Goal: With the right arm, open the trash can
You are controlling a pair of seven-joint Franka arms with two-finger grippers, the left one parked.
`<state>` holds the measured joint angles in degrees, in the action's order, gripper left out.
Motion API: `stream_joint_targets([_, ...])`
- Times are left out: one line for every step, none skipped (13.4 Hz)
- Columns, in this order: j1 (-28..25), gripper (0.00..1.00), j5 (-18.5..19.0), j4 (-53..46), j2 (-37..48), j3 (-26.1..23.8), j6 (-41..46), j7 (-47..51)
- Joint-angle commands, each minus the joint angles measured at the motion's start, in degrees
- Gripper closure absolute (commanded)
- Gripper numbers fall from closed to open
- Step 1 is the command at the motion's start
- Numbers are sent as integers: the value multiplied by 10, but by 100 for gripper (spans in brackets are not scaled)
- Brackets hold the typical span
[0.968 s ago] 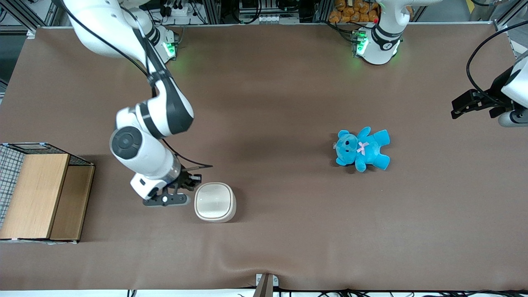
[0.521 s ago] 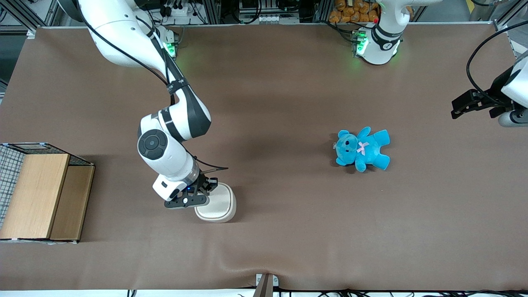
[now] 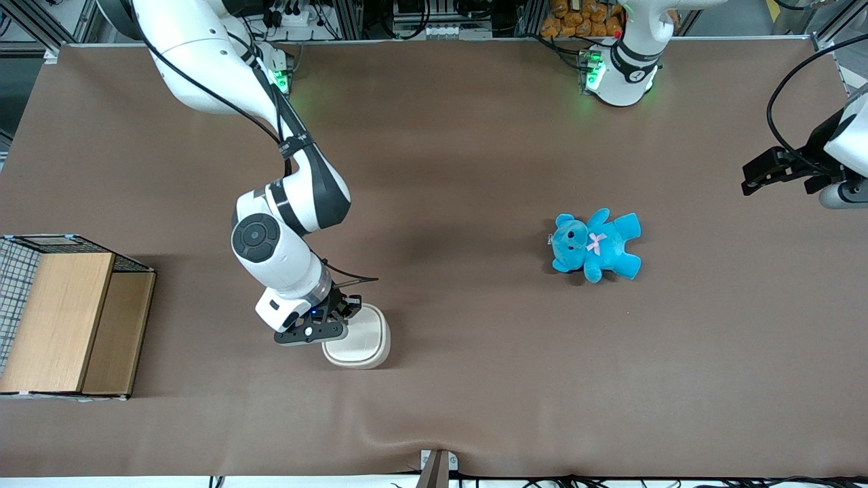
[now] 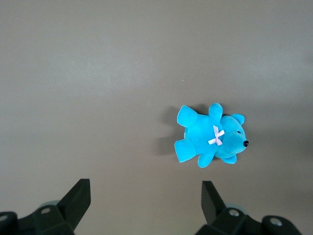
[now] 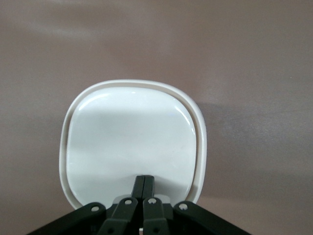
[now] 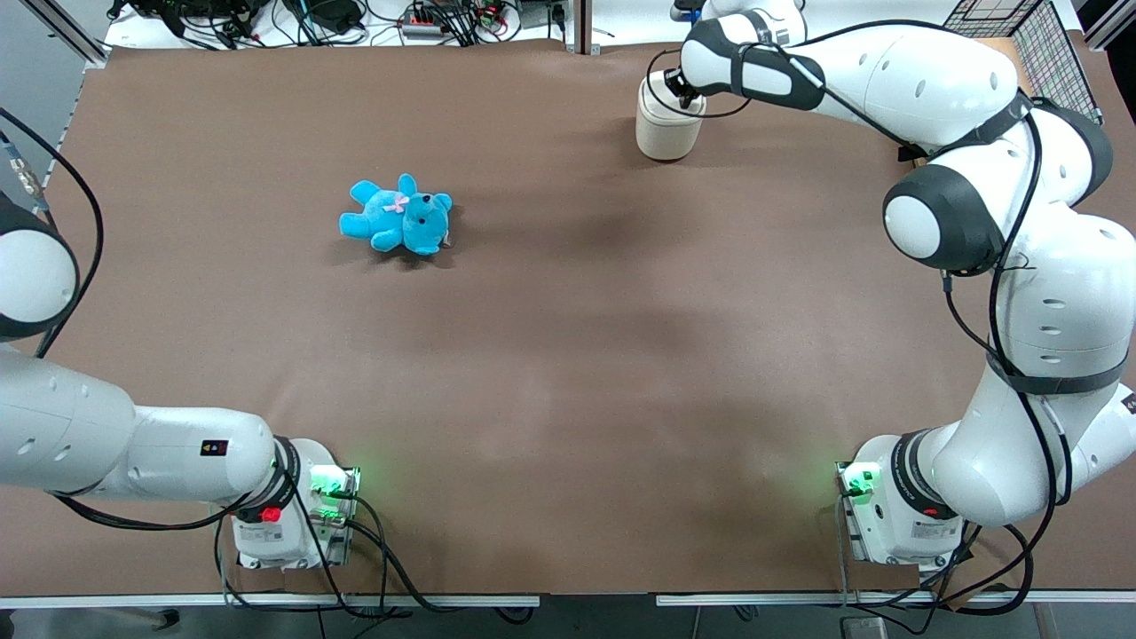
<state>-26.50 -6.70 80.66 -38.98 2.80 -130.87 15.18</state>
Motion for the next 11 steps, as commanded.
stream_joint_targets([-3,100,-10,-1,54,6,73,0])
stream_joint_targets([0,100,-9,-1,76,7,103,0])
stream_joint_targets([6,100,-9,0,95,10,135,0])
stream_joint_targets([17,100,-9,0,111,12,168,-4])
stream_joint_targets([34,100,-8,1,126,12,207,-6])
stream_joint_targets([45,100,-6,1,137,12,233,-7])
stream_joint_targets([52,100,-2,1,145,12,248,-8])
stream_joint_targets([56,100,-2,1,146,12,252,-8])
stream_joint_targets([56,100,-1,1,145,12,246,-9])
stream_joint_targets([51,100,-1,-1,141,12,233,-9])
stream_joint_targets([46,100,-1,-1,132,11,205,-8])
